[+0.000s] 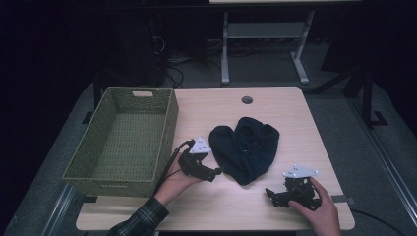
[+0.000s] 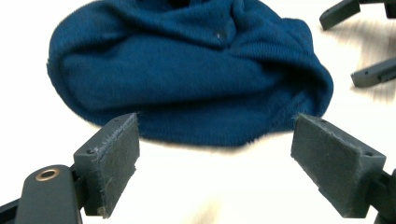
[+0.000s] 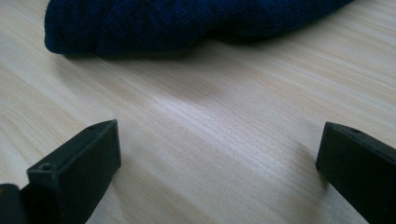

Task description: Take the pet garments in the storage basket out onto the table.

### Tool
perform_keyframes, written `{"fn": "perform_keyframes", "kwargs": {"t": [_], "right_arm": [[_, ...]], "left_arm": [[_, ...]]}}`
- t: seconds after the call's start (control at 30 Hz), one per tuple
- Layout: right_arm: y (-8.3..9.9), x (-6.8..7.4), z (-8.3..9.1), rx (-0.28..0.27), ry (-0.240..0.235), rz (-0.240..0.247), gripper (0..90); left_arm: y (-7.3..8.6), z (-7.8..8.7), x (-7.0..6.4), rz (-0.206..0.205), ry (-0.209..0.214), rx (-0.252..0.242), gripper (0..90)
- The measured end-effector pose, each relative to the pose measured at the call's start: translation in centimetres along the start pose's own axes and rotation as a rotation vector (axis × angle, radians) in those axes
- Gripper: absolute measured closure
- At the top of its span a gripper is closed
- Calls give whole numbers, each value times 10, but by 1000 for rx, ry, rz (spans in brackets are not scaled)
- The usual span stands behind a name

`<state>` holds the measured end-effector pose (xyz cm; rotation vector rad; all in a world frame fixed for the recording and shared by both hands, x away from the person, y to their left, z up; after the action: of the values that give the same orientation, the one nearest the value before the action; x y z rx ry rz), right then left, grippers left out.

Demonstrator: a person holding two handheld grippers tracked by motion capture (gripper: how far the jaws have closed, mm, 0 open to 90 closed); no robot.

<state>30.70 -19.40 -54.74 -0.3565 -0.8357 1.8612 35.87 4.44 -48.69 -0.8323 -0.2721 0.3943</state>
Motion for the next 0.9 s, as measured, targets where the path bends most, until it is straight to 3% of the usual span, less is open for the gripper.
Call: {"fn": "perform_keyframes", "kwargs": {"t": [0.37,0.53,0.7,0.8,0.9], "right_arm": [[0,0,0,1,0,3,0],[0,0,0,1,0,3,0],[0,0,0,1,0,3,0],[0,0,0,1,0,4,0],[0,0,0,1,-1,4,0]], "left_arm": [[33,-5,-5,9,-8,67,142],[39,-6,-5,15,-15,79,135],[48,-15,-11,-17,-1,130,129],[52,-19,-13,-23,5,140,129],[52,-19,-14,-24,4,107,126]]}}
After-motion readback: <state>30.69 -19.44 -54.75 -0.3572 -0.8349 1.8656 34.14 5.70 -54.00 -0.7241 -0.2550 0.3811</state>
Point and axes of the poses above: each handheld gripper's, and its own axes: z roughly backward along the jaws, y roughly out of its underside, x roughly to its left, the point moved 9 cm from there along -z, roughly forward along the jaws, and after that the axes turned 8 degrees about -z, right-handed, at the moved point
